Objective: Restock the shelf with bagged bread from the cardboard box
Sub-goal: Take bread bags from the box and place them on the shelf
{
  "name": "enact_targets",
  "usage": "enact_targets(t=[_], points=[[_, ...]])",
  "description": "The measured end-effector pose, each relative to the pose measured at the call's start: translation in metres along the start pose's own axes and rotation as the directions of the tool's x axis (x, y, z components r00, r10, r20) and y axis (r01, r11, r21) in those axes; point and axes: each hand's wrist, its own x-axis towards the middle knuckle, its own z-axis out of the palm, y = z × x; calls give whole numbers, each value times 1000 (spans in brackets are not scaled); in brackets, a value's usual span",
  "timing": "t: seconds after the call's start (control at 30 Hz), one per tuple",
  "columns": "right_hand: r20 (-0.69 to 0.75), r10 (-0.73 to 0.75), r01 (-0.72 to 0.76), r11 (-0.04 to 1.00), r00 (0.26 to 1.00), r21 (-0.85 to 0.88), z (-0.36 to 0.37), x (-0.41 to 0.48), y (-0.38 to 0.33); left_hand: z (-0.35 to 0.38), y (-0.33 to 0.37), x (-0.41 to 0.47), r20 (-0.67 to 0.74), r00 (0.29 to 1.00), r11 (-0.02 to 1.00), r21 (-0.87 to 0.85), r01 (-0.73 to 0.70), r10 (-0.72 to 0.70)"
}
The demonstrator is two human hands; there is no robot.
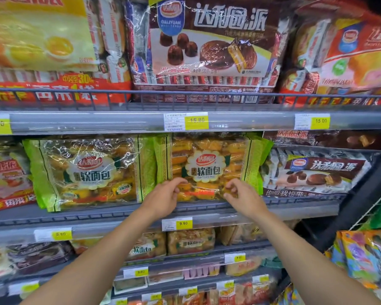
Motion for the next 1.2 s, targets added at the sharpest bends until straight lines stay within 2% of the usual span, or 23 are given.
enact_targets(t=[0.47, 0.77, 0.9, 1.03, 1.2], points=[[10, 51, -50, 998, 999, -37, 8, 47, 12, 1, -7, 38, 56, 997, 998, 30, 47, -49], [39, 10, -11, 1000, 999, 6, 6, 30, 13, 3, -3, 24, 49, 998, 999, 26, 47, -48], [74, 11, -10, 1000, 997, -20, 1, 7, 10, 6, 5, 7, 60, 996, 995, 80, 63, -68], [43, -32, 33, 999, 999, -24, -7, -29, 15, 20, 17, -22, -18, 998, 990, 123, 61, -60], [-109, -122, 120, 993, 987, -23, -3, -77, 36, 57, 33, -77, -162, 986, 962, 263, 69, -27]])
